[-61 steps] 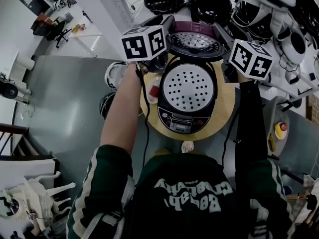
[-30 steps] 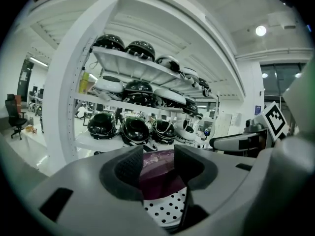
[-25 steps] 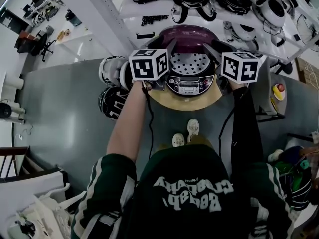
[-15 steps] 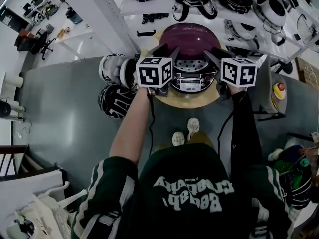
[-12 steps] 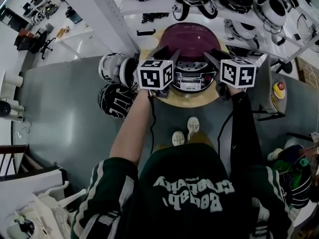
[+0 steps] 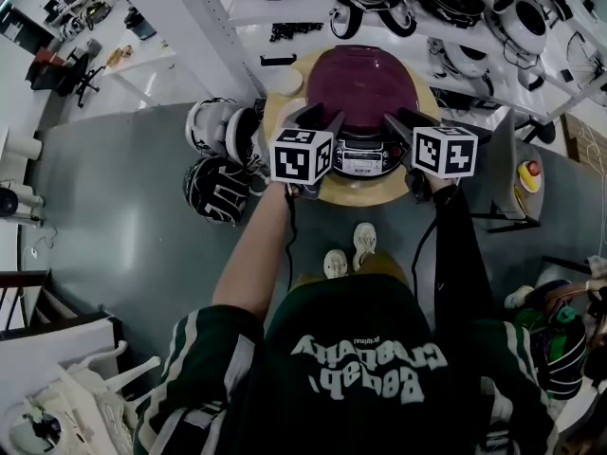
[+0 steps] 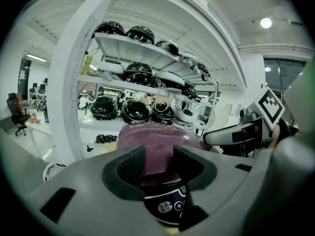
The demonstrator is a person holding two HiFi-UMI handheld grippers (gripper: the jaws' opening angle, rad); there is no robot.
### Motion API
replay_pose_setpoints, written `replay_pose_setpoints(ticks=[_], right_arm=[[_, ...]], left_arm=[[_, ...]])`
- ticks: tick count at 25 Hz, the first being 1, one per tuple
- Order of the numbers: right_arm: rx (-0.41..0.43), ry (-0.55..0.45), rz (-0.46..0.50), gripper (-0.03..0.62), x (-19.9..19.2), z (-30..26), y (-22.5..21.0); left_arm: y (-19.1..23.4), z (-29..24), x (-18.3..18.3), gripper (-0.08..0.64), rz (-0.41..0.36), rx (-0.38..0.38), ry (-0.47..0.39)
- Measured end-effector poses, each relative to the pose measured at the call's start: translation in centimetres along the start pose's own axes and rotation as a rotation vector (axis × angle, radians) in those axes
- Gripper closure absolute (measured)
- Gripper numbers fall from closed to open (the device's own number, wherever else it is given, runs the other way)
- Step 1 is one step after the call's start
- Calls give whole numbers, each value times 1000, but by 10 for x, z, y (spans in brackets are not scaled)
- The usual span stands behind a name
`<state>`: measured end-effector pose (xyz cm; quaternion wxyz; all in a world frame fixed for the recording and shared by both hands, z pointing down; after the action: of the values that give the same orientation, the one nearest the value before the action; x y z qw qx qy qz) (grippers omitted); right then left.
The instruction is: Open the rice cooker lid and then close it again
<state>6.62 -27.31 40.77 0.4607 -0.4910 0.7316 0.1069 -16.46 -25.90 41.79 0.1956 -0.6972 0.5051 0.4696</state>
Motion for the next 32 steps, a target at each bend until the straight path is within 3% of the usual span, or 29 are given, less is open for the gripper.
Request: replay_pose_setpoints(ticks=[19, 32], right_arm=[[-13, 79, -12, 425, -27, -25, -5], [-93, 82, 35, 425, -31, -30, 3]], left_arm=[[5, -16, -32, 371, 45, -4, 69], [6, -19, -36, 358, 42, -16, 81]])
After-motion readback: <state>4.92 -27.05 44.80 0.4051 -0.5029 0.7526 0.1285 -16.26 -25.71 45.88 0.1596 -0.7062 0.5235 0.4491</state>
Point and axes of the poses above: the fingertips, and each gripper's own axes: z backward along the fingers, y to its left, x out of its top, the point moved 10 cm from there along z, backward along the fingers, and after that the axes turned 5 degrees about y, right-handed, at the moved point
